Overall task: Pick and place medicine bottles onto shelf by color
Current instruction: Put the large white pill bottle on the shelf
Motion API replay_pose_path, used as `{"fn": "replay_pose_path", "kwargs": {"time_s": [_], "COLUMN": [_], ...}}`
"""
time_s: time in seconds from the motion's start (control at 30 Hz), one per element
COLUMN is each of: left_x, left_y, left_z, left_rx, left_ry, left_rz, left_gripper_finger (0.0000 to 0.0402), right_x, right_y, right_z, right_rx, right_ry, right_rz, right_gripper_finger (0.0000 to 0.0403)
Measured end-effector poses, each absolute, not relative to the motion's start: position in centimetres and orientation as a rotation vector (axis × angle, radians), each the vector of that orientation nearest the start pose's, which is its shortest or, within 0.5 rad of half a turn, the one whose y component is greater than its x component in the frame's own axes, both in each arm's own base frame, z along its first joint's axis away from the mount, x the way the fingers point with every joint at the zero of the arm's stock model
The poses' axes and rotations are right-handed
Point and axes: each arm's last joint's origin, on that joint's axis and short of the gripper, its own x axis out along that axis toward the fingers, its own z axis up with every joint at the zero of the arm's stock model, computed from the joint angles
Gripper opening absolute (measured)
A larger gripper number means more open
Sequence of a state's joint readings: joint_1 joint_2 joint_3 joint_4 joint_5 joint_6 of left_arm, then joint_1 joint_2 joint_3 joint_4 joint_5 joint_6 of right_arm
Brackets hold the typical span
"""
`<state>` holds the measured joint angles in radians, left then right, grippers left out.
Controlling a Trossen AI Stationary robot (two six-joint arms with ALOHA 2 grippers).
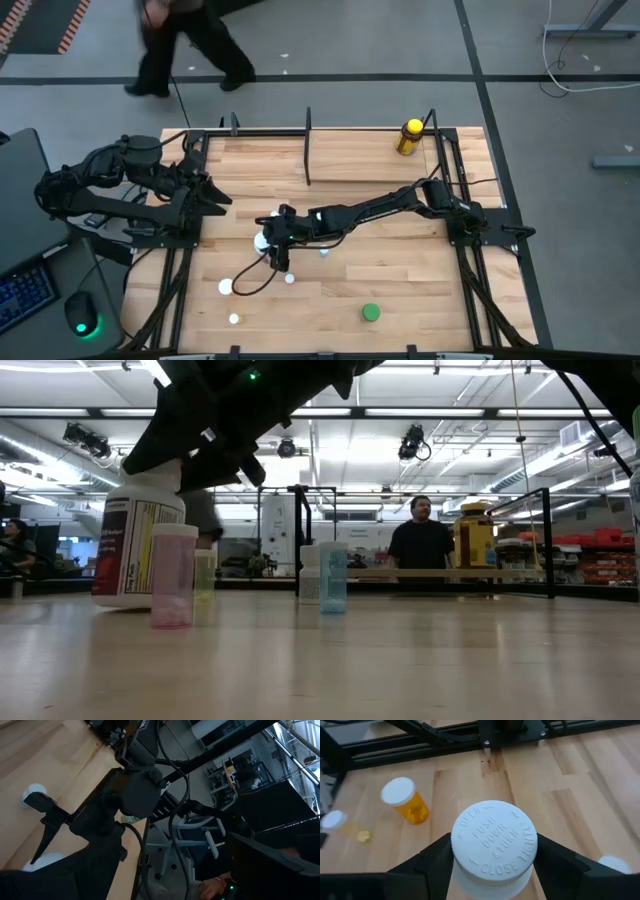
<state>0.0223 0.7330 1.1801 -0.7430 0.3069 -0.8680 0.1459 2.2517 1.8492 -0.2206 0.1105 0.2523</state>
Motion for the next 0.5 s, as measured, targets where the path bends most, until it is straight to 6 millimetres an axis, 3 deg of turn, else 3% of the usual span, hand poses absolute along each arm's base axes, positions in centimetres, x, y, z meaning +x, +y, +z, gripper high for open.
{"fn": "replay_pose_path", "kwargs": {"time_s": [0.2, 0.5], "left_x": [11.1, 11.5], "left_y": [-0.6, -0.5], "left_z": [41.6, 41.9], "left_rx": [-0.904, -0.852], "left_ry": [0.366, 0.303], "left_rz": [-0.153, -0.129], "left_gripper_finger": [0.0362, 0.0362], "right_x": [49.0, 43.9], "right_y": [6.9, 6.1], "right_z": [25.5, 31.8], "right_rx": [0.177, 0.296], "right_ry": [0.601, 0.682], "right_rz": [-0.042, -0.144], "right_gripper_finger": [0.0242, 0.0243]}}
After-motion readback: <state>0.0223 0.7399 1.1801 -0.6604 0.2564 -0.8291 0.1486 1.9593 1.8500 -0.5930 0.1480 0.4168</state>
